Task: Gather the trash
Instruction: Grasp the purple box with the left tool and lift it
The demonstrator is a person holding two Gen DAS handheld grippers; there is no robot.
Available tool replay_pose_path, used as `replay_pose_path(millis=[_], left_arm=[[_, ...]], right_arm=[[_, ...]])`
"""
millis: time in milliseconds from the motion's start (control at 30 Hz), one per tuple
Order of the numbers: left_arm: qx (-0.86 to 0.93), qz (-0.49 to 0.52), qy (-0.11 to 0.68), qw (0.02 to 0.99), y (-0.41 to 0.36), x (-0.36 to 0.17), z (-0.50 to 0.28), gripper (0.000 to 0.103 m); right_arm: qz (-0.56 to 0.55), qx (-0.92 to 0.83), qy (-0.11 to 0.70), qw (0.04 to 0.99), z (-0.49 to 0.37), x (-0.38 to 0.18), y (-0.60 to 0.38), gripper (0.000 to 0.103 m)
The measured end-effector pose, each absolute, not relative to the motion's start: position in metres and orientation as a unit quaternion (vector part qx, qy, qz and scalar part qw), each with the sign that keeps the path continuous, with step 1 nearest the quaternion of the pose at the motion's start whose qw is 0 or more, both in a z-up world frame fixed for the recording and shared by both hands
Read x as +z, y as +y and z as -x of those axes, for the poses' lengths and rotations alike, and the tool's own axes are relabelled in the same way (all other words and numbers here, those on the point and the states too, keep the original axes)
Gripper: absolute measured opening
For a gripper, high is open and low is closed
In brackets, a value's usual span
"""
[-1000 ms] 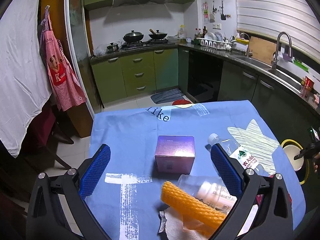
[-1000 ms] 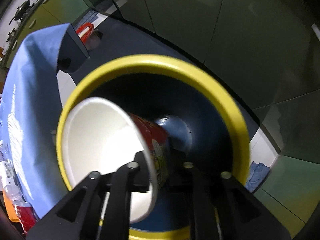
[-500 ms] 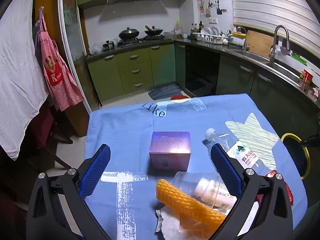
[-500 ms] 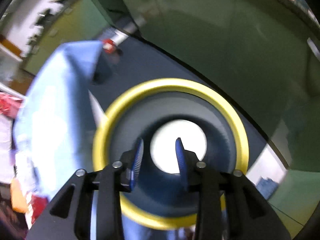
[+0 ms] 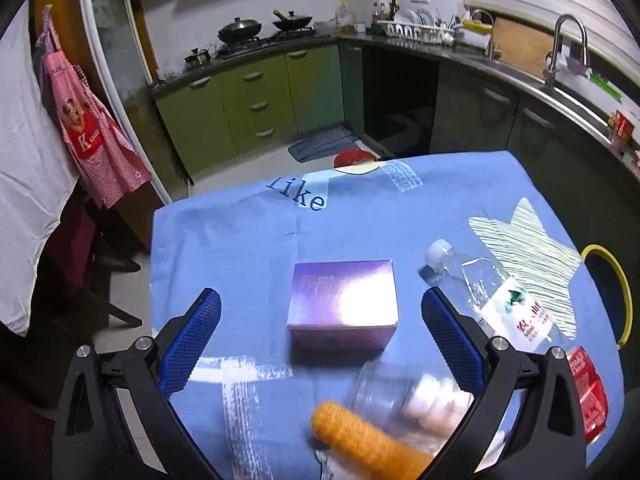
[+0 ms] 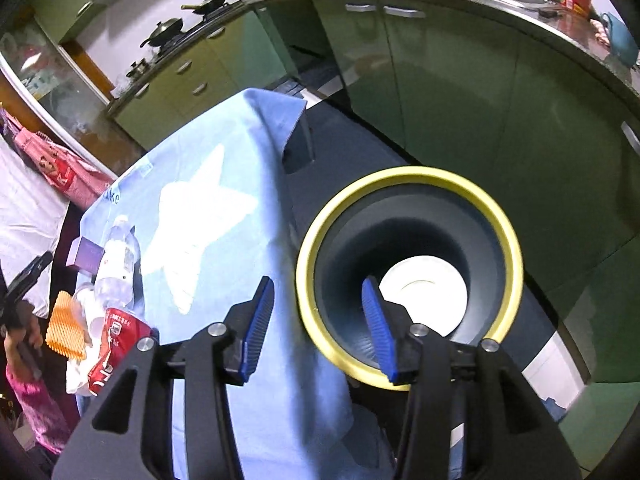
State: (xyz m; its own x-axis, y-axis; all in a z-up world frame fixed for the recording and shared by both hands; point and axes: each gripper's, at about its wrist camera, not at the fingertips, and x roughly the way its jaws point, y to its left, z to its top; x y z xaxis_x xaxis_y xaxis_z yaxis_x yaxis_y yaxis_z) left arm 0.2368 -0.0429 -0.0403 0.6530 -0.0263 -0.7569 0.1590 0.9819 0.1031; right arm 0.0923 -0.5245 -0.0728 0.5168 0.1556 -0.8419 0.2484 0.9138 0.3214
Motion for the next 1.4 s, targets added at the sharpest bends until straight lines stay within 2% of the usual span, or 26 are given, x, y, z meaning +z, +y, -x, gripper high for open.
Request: replay_pose_path(millis=[267, 700, 833, 867, 1100, 1400], left_arm=[[-0.053, -0.096, 0.461, 0.881, -0.057, -0.069, -0.270, 0.099], [-0.056, -0.104, 0.495, 0.861, -0.057, -0.102, -0.291, 0.099], [-0.062, -0.092, 0.502, 0.858, -0.055, -0.106, -0.295, 0.084], [-0.065, -0.088, 0.504, 0.857, -0.055, -0.106, -0.295, 0.078], [-0.068, -0.087, 0.491, 0.864, -0.054, -0.099, -0.288, 0.077], [-0.065, -0.090, 0.448, 0.887, -0.047, -0.052, -0.272, 0.077]], right_arm=[[-0.204, -0.014, 0.502, 0.840, -0.104, -0.087, -0.516, 0.045], [-0.201, -0.001, 0.516, 0.833, -0.117, -0.101, -0.505, 0.045], [-0.200, 0.002, 0.519, 0.831, -0.119, -0.104, -0.502, 0.045], [-0.200, 0.002, 0.519, 0.831, -0.119, -0.104, -0.501, 0.045], [-0.202, 0.003, 0.518, 0.831, -0.118, -0.106, -0.502, 0.045], [-0.204, 0.007, 0.514, 0.833, -0.116, -0.105, -0.500, 0.045]])
